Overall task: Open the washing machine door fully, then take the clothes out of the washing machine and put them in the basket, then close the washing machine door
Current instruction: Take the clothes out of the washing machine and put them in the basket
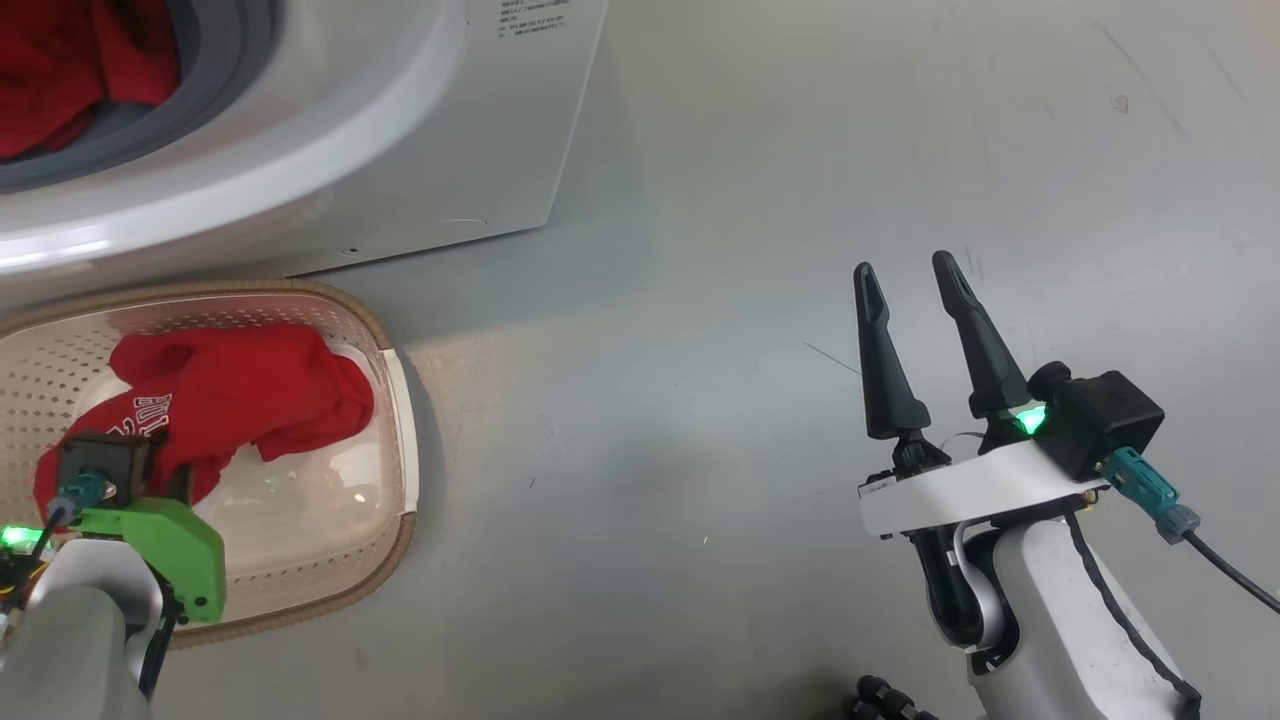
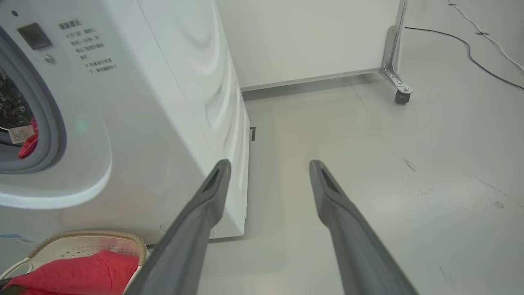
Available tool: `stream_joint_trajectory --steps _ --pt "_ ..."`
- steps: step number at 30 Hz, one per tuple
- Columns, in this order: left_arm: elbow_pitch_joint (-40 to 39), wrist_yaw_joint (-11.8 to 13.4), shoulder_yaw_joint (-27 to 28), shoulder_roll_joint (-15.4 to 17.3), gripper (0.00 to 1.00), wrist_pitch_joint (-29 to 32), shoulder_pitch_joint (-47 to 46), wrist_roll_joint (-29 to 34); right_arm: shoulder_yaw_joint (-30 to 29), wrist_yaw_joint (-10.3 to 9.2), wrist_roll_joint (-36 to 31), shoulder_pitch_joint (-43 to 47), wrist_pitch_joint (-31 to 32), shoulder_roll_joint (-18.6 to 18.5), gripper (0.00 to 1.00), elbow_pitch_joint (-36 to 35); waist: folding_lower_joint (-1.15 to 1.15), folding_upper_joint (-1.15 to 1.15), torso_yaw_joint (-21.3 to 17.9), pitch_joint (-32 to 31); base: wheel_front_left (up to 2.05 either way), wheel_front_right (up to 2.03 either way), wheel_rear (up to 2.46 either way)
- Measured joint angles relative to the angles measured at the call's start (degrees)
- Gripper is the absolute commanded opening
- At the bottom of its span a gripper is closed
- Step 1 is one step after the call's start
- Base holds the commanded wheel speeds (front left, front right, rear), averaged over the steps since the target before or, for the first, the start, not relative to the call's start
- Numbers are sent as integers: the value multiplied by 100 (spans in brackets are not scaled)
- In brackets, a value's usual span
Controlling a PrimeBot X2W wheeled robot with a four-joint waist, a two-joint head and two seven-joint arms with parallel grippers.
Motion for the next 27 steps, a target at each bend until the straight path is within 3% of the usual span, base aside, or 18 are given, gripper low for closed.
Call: stream_joint_trajectory --steps 10,27 --pt "356 0 14 -183 100 -201 -97 -149 -79 -38 -5 -54 0 0 100 113 0 0 132 -217 0 0 0" --pt "212 -2 -48 -613 100 -689 -164 -245 -396 22 -98 -67 0 -7 100 410 0 0 647 -1053 0 0 0"
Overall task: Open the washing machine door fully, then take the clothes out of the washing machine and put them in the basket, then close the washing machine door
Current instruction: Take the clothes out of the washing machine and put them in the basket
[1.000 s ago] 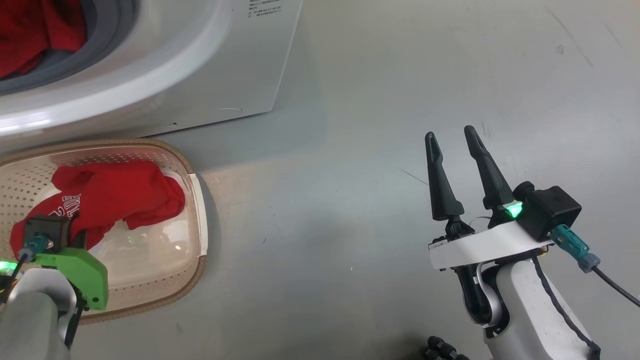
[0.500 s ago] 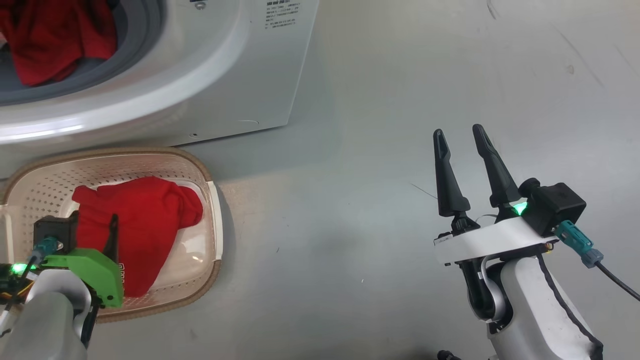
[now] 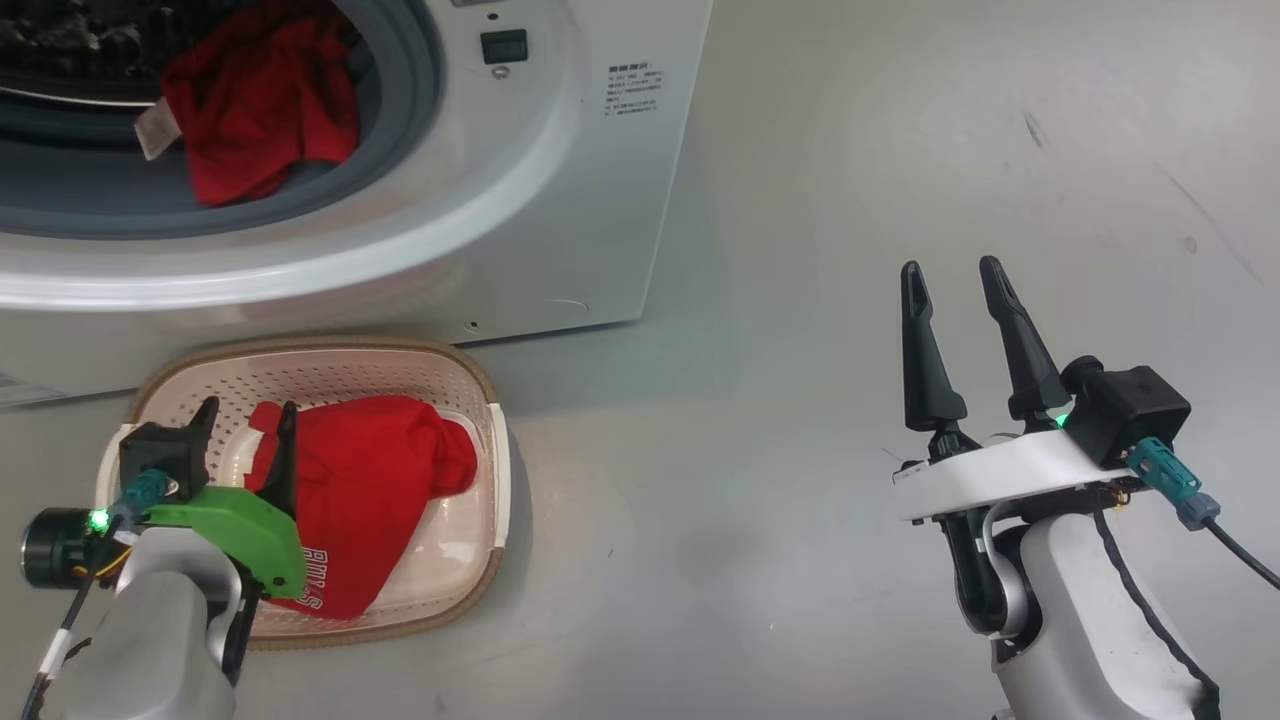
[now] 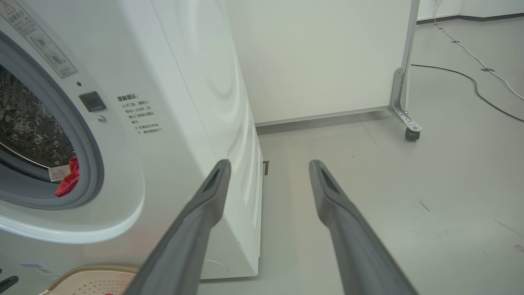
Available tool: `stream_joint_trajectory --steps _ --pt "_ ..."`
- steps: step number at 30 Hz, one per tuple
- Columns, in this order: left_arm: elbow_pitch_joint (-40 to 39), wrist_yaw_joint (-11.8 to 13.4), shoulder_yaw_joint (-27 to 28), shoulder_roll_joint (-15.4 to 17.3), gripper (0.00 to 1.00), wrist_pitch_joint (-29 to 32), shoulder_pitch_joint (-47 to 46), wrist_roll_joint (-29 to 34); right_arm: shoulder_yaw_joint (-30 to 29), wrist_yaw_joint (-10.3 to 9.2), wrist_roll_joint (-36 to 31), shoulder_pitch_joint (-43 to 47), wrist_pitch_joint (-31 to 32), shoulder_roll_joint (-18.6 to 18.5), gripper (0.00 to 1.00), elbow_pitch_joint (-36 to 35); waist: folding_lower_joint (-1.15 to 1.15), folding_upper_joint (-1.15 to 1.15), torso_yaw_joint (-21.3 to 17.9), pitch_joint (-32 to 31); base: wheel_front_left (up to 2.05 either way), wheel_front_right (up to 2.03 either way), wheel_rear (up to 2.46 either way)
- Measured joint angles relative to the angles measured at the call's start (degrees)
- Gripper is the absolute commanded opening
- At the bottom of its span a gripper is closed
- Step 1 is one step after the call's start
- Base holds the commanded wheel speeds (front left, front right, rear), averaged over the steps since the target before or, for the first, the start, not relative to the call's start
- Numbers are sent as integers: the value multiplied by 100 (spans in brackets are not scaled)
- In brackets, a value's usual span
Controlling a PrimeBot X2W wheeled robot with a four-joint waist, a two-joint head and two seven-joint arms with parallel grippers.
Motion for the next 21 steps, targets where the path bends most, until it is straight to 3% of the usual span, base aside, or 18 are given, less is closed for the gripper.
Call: stream_joint_trajectory --steps 8,21 --pt "-314 -1 3 -171 100 -16 55 -96 -146 41 -10 165 0 -64 100 124 0 0 304 -451 0 0 0" --pt "-1639 -3 77 -322 100 -15 810 -101 -179 60 -8 696 0 -60 100 263 0 0 790 -1299 0 0 0"
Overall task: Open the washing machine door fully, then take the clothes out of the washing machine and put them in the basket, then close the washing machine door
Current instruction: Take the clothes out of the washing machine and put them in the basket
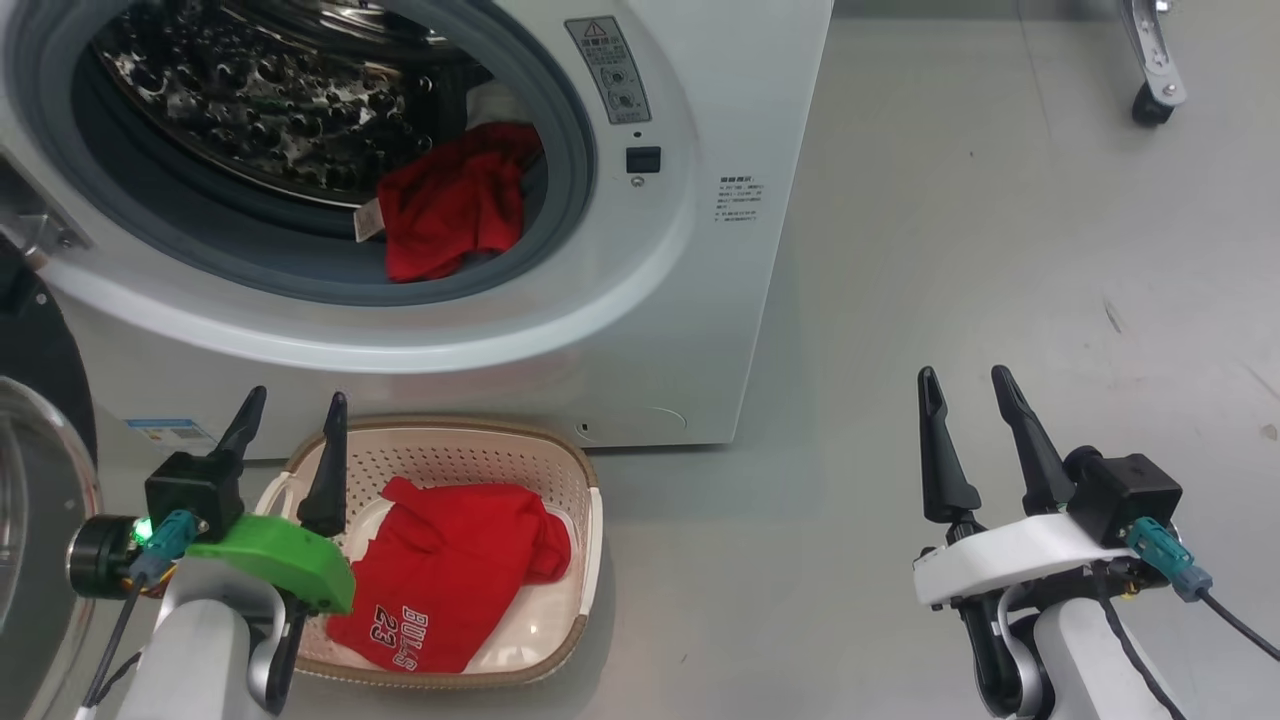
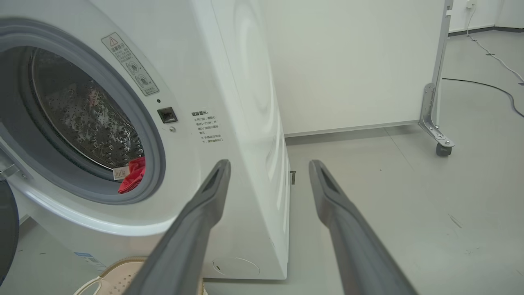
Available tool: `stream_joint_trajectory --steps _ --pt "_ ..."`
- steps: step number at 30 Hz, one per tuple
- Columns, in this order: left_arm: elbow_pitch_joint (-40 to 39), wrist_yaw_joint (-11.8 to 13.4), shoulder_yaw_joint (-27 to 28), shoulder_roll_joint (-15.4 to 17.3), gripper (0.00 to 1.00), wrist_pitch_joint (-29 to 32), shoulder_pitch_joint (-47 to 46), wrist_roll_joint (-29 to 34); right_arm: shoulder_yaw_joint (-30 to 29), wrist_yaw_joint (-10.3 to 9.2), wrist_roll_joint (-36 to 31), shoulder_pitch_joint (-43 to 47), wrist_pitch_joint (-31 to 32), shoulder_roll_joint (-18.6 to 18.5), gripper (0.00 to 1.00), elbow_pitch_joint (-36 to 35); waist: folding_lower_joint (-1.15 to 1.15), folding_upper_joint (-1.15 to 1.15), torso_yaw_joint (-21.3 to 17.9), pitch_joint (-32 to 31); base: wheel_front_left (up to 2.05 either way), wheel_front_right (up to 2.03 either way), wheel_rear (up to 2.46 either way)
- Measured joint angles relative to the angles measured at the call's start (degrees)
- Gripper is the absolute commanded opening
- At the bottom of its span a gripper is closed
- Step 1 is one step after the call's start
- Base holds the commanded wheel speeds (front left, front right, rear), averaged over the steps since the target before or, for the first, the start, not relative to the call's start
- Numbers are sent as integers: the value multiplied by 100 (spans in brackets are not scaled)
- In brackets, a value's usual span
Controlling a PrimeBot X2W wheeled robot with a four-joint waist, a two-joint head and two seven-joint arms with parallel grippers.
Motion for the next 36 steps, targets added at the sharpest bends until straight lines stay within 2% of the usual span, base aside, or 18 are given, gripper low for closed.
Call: stream_joint_trajectory --steps 13,36 --pt "-934 0 12 -124 100 0 603 67 4 35 26 286 0 14 100 -30 0 0 164 -471 0 0 0" --pt "-1655 0 54 -177 100 -1 1067 179 23 38 26 389 0 19 100 -113 0 0 63 -509 0 0 0"
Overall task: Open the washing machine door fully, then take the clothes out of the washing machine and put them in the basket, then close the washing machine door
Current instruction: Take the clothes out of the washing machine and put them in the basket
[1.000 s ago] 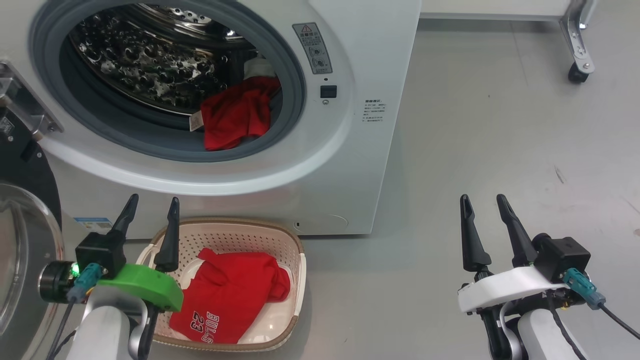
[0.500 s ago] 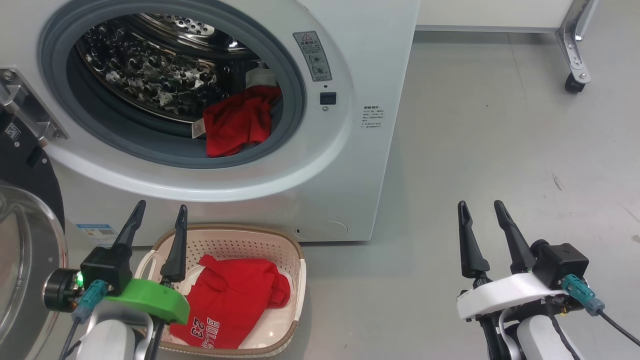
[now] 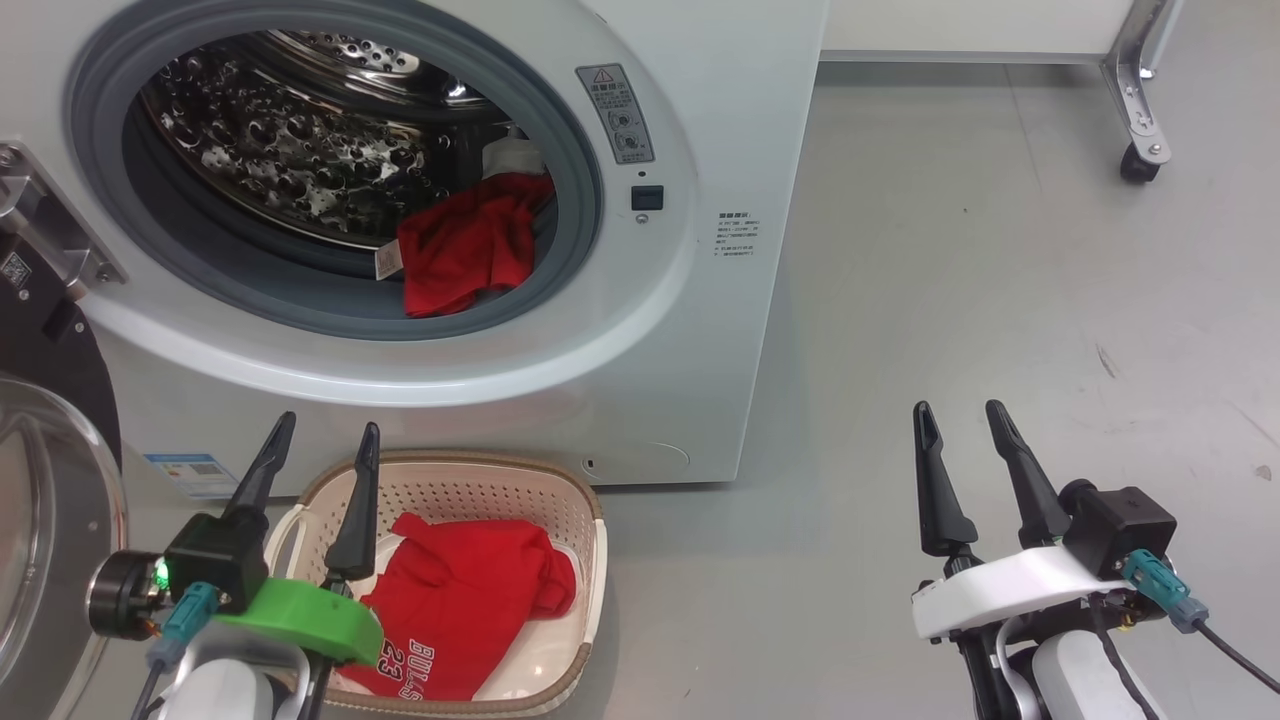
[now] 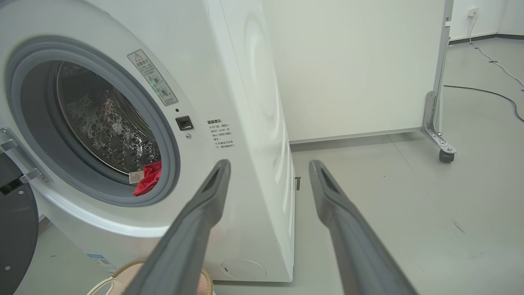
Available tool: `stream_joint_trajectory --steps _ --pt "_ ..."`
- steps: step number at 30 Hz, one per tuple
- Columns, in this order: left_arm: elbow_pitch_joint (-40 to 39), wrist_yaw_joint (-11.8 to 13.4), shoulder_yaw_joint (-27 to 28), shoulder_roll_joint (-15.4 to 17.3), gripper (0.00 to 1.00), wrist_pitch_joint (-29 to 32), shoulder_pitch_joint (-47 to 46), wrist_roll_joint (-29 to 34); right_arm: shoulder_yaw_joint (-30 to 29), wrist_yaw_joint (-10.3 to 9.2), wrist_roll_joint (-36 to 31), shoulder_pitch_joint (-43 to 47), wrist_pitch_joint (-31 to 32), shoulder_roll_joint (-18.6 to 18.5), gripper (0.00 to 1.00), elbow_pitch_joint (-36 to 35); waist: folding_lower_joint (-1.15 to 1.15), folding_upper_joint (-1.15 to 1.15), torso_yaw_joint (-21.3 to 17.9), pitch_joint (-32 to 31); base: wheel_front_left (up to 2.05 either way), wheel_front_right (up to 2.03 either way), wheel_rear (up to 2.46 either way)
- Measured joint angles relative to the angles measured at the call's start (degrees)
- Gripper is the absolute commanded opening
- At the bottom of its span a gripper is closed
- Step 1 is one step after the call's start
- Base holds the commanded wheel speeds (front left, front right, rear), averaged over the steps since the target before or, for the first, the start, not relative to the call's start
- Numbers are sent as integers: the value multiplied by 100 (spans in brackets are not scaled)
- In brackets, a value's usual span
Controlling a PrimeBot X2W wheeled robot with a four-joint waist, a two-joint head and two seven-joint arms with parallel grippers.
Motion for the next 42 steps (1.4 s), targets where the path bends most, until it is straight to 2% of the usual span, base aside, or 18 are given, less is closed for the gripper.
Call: stream_joint_trajectory --steps 27,42 --pt "-209 0 34 -60 100 0 304 40 53 51 -2 93 0 3 100 -42 0 0 -76 11 0 0 0" --pt "-363 0 254 52 100 26 219 -45 272 49 -82 96 8 8 100 -282 0 0 -209 604 0 0 0"
